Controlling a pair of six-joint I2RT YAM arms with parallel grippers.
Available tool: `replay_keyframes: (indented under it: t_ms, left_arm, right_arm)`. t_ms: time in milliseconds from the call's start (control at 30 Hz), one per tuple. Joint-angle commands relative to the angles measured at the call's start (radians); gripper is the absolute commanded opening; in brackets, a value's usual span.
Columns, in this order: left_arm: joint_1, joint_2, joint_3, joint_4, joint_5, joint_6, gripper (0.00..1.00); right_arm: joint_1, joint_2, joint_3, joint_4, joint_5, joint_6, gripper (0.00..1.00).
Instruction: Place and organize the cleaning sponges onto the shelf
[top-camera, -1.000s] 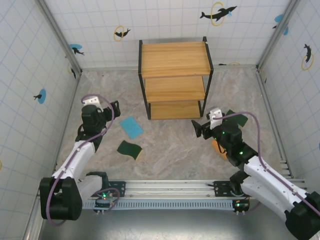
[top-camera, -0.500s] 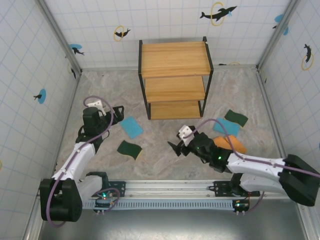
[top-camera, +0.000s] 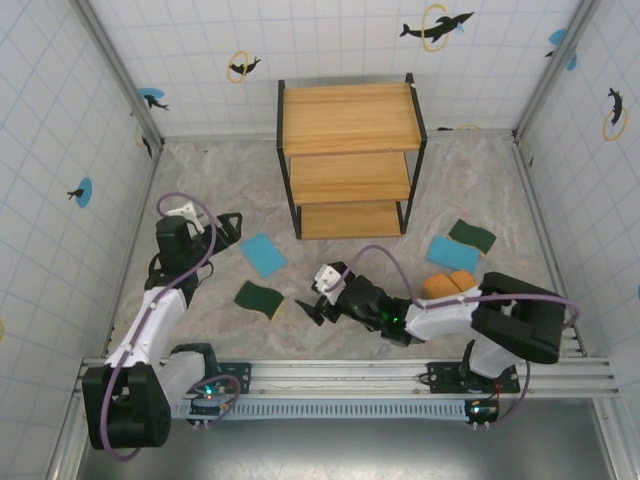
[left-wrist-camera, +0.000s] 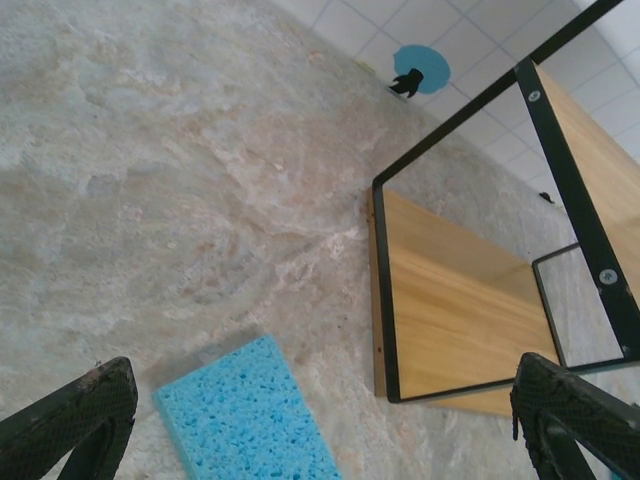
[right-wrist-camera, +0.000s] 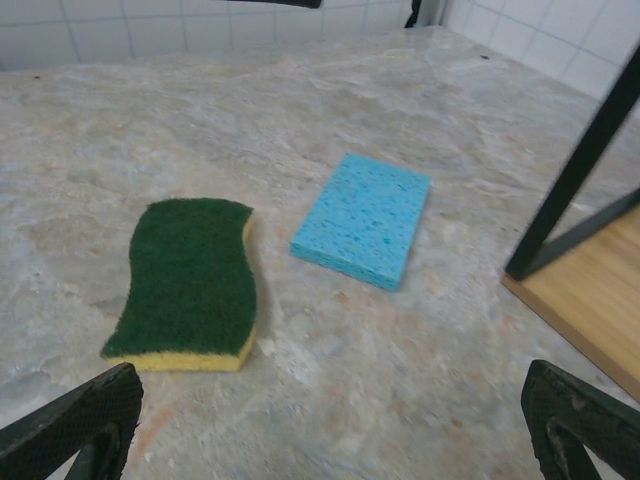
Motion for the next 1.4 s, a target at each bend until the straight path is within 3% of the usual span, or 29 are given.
replay_keyframes:
  t_ms: [0, 400, 1367]
  left_arm:
    - [0.008, -0.004, 0.016, -0.004, 0.059, -0.011, 0.97]
    - [0.053, 0.056, 0.014, 0.018, 0.147, -0.035, 0.98]
    - [0.079, 0.044, 0.012, 0.010, 0.235, -0.044, 0.98]
  right_arm:
    - [0.020, 0.076, 0.062, 0.145, -0.011, 0.004, 1.00]
    - [0.059, 0.295, 0.146, 0.305, -0.047, 0.063, 1.00]
    - [0.072, 0.535, 0.242, 0.453, -0.076, 0.081, 1.00]
